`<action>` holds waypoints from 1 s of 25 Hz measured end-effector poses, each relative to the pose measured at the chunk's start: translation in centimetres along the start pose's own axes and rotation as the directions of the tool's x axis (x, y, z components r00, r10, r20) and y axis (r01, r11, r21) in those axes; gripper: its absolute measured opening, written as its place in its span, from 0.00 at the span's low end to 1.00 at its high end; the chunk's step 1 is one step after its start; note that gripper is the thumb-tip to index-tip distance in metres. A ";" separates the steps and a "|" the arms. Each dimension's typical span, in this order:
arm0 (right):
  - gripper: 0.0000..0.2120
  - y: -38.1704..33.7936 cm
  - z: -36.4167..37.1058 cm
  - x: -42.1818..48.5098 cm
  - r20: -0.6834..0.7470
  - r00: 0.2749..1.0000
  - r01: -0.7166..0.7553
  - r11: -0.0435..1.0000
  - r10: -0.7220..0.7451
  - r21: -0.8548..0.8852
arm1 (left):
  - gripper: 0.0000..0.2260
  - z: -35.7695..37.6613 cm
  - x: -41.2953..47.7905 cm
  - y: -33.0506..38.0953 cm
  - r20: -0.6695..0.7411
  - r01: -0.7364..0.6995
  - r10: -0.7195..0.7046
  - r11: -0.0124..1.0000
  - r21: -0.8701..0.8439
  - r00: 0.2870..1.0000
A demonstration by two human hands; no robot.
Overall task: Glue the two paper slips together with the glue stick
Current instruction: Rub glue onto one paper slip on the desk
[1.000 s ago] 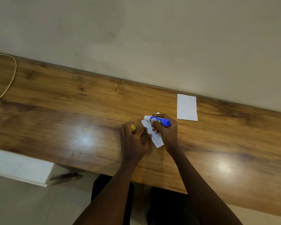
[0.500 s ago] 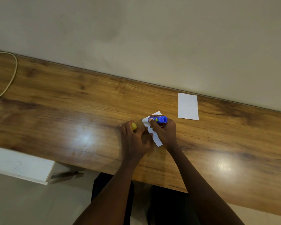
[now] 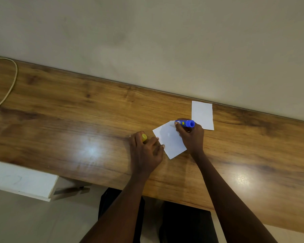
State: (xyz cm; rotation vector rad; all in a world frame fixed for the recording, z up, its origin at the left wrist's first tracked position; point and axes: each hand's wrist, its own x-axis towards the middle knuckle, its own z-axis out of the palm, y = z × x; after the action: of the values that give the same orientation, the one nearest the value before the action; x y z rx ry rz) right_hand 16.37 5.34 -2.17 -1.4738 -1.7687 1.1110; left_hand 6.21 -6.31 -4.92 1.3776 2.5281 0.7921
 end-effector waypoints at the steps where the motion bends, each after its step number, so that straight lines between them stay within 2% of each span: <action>1: 0.12 0.0 -0.1 0.1 0.000 1.000 -0.005 1.000 0.005 0.000 | 0.15 0.0 0.0 0.0 -0.004 0.000 0.000 1.000 0.001 1.000; 4: 0.13 -0.2 -0.2 -0.4 -0.010 1.000 0.013 1.000 -0.013 0.019 | 0.15 0.0 0.0 0.1 0.005 0.012 -0.012 1.000 -0.001 1.000; 6: 0.17 -0.2 0.1 -1.7 -0.086 0.994 0.064 0.998 -0.062 0.029 | 0.15 0.0 0.0 0.2 0.012 0.012 -0.012 1.000 0.002 1.000; 8: 0.20 -0.1 1.1 -3.7 -0.125 0.989 0.079 0.996 -0.083 -0.035 | 0.15 -0.1 0.0 0.2 0.016 0.019 -0.019 1.000 0.000 1.000; 13: 0.23 0.8 3.4 -6.6 0.110 0.990 0.125 0.927 -0.091 -0.354 | 0.14 -0.2 -0.1 0.1 0.020 -0.002 0.002 1.000 -0.013 1.000; 18: 0.23 0.7 2.0 -4.8 0.284 0.950 0.227 0.917 -0.134 -0.329 | 0.12 0.1 -0.2 0.1 0.004 -0.009 0.009 0.999 -0.045 1.000; 21: 0.24 0.7 0.4 -3.1 0.472 0.859 0.378 0.865 -0.197 -0.328 | 0.13 0.0 0.0 0.2 -0.028 0.007 -0.009 0.998 -0.066 1.000; 24: 0.16 0.7 -1.8 -0.9 0.693 0.687 0.557 0.770 -0.217 -0.312 | 0.11 -0.2 -0.1 0.3 -0.027 -0.013 0.011 0.997 -0.073 1.000; 25: 0.13 0.5 -2.4 -0.1 0.750 0.612 0.663 0.680 -0.250 -0.314 | 0.10 -0.2 -0.2 0.2 -0.024 -0.020 0.019 0.997 -0.072 1.000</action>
State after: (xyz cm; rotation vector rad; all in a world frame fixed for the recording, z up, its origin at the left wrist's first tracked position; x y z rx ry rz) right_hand 18.65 5.83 -1.46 -0.7400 -3.0062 0.8735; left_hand 6.41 -6.43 -4.62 1.3799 2.4805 0.8995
